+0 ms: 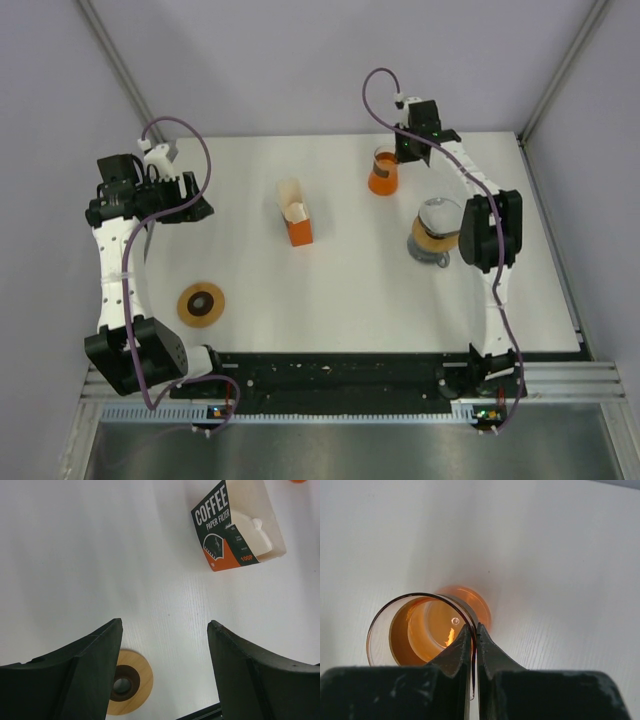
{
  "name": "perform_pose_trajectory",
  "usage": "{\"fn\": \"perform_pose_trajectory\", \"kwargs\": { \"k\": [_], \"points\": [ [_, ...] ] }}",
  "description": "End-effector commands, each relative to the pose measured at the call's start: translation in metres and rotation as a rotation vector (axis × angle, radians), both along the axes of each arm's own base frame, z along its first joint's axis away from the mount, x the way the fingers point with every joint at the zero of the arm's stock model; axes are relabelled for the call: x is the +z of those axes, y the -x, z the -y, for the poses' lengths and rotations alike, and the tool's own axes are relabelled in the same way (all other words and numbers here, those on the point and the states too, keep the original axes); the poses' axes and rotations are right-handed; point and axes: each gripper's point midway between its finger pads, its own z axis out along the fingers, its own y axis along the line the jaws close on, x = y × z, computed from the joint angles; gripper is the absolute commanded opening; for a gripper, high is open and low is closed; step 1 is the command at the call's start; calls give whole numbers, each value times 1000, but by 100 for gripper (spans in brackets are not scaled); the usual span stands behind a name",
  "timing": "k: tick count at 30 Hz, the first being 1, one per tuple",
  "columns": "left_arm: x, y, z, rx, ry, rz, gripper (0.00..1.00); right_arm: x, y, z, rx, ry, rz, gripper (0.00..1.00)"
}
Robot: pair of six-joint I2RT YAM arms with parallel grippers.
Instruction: Place the coffee filter in the dripper
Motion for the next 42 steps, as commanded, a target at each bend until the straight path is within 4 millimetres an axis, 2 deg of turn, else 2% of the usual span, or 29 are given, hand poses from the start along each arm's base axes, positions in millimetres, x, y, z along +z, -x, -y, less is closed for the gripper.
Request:
{"fn": "perform_pose_trajectory", "kwargs": {
  "k": [1, 3, 4, 6, 11, 16, 19, 23, 26, 29, 33, 37, 42],
  "points": [
    [6, -2, -6, -1, -37, 46, 74, 93, 39, -13, 52, 5, 133, 0],
    [4, -1, -7, 1, -44, 35, 75, 109, 58, -12, 55, 21, 157, 0],
    [0, 0, -9, 5, -53, 20, 75, 133, 78, -9, 38, 33, 196, 0],
    [-4, 2, -9, 3, -56, 2, 75, 153, 100, -12, 67, 51, 239, 0],
    [-15, 6, -10, -15, -60, -45, 75, 184, 166, -51, 191, 34, 316, 0],
    [-22, 16, -14, -44, -104, -97, 75, 179, 254, -124, 525, 0, 332, 0],
    [-32, 31, -22, -42, -158, -176, 76, 167, 301, -163, 687, -49, 339, 0],
    [-56, 60, -32, -70, -225, -336, 75, 136, 356, -206, 876, -61, 338, 0],
    [-76, 81, -32, -113, -239, -436, 72, 111, 373, -224, 920, -82, 307, 0],
    [-96, 100, -38, -119, -272, -522, 71, 85, 374, -231, 913, -74, 271, 0],
    [-116, 117, -49, -92, -329, -600, 71, 64, 367, -230, 864, -31, 288, 0],
    [-131, 124, -47, -109, -331, -607, 70, 49, 352, -222, 782, 19, 306, 0],
    [-158, 134, -51, -140, -368, -630, 66, 30, 347, -220, 760, 59, 278, 0]
  ]
}}
